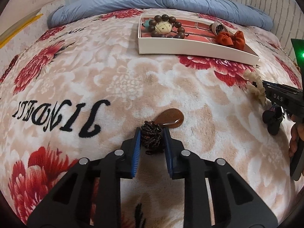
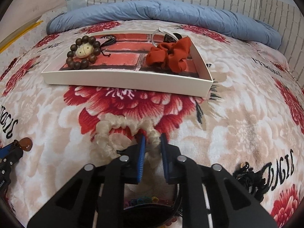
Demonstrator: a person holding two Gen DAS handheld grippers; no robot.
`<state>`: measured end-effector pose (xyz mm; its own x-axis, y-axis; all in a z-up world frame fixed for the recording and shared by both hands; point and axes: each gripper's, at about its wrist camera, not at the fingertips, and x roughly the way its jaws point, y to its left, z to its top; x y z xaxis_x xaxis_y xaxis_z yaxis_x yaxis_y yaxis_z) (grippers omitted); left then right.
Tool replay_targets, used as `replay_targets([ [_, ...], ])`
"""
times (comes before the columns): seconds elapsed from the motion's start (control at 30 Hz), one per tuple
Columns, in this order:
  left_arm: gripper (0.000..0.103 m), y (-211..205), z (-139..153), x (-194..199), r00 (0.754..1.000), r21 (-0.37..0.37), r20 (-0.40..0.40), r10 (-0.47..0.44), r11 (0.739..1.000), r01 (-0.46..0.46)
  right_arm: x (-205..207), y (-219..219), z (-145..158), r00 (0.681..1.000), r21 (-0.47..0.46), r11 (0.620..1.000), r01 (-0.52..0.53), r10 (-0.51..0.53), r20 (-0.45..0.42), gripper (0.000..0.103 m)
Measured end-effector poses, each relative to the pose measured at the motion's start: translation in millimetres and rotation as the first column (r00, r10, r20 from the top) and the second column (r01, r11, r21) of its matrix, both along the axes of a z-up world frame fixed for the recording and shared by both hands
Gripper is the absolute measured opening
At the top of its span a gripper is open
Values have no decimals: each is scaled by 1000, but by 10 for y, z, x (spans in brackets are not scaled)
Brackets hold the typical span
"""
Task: Organize jewelry
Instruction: 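Carry pendant in left tool and pearl scrunchie in right tool into the tray, open both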
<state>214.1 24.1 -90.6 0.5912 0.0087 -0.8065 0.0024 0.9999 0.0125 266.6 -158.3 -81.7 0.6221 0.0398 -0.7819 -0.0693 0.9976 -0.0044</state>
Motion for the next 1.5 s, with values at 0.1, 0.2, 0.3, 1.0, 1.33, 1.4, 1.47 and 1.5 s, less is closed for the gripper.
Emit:
replay_targets([
  [0.1,20,-1,42,3,1000,10,12,-2,1000,2,-11,-24,40,1000,18,1000,2,-3,8,14],
  [0.2,20,-10,105,4,1000,19,31,-6,1000,5,-12,-47,103,1000,41,999,6,-7,18,13],
  [0.3,20,-24,182,26,999,28,51,-12,1000,11,-13,-54,186,999,43,999,6,-8,38,11],
  [1.0,19,-21,863,695,977,-11,213,-23,1000,26,266,-230,549,991,107,994,19,-33,128,11],
  [1.33,19,-121,781,1179,976,-29,211,-52,998,60,600,-315,565,989,138,990,37,-56,136,11],
  [1.4,19,-135,747,1279,977,-36,207,-54,997,63,664,-324,583,988,139,989,40,-59,139,11],
  [1.47,19,-158,723,1396,976,-30,209,-57,997,64,741,-336,603,987,140,989,43,-63,145,11],
  [1.5,19,-161,715,1453,976,-34,210,-57,997,66,766,-344,606,987,143,989,44,-65,146,11],
])
